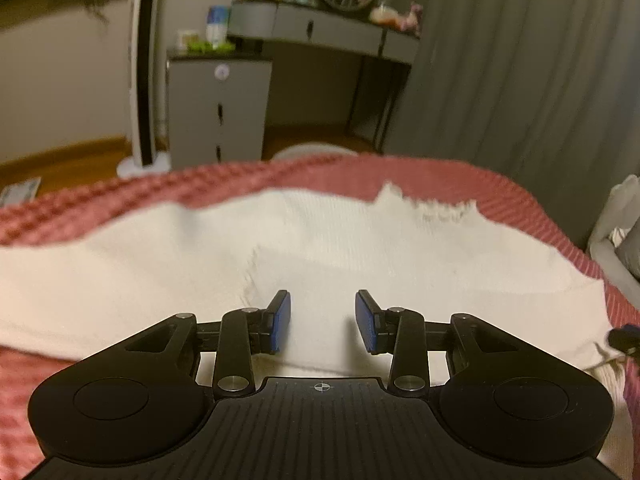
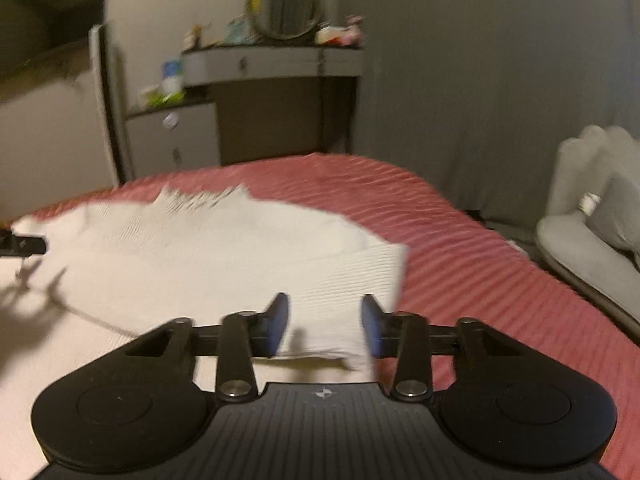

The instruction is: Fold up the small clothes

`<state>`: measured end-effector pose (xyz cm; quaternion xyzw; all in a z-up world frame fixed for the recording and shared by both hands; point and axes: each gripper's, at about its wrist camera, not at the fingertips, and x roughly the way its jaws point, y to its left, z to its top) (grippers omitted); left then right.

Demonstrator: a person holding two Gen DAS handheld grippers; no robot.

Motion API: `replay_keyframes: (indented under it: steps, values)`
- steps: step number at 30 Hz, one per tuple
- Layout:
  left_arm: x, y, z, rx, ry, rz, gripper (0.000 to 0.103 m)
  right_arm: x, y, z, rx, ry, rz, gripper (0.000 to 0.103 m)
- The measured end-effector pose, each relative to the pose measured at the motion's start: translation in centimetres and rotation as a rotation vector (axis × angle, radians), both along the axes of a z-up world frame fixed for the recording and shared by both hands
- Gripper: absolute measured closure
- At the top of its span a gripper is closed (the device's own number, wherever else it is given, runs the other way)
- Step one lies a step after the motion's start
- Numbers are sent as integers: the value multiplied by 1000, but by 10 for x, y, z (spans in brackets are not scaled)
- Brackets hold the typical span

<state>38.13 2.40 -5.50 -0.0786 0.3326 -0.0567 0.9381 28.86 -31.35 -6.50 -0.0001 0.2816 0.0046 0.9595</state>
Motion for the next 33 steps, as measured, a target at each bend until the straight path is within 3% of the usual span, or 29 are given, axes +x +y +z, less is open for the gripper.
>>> replay_keyframes:
  steps: [5, 9, 10, 12, 17, 21, 24, 29, 33]
  values:
    - [2, 7, -18, -44, 53, 16, 66, 19, 1, -33, -11, 118, 46, 78]
    - [3, 11, -22, -79, 61, 36, 66, 14, -3, -41, -43, 94, 92, 78]
    - [2, 12, -21, -100, 60, 45, 64, 14, 0, -39, -59, 98, 93, 78]
    - [-1, 11, -19, -130, 53, 30, 46, 13, 6, -36, -93, 101, 88, 78]
    - [-5, 4, -15, -89, 50, 22, 45, 14, 15, -29, -98, 105, 50, 78]
    - [-5, 0, -10, -92, 41, 24, 34, 14, 24, -19, -84, 69, 45, 78]
    - [-3, -4, -10, -56, 32, 21, 32, 21, 31, -17, -76, 55, 38, 78]
    - [-1, -1, -17, -72, 44, 29, 32, 38, 26, -40, -36, 73, 12, 67]
    - [2, -1, -20, -79, 51, 22, 26, 29, 27, -49, -93, 12, 53, 64]
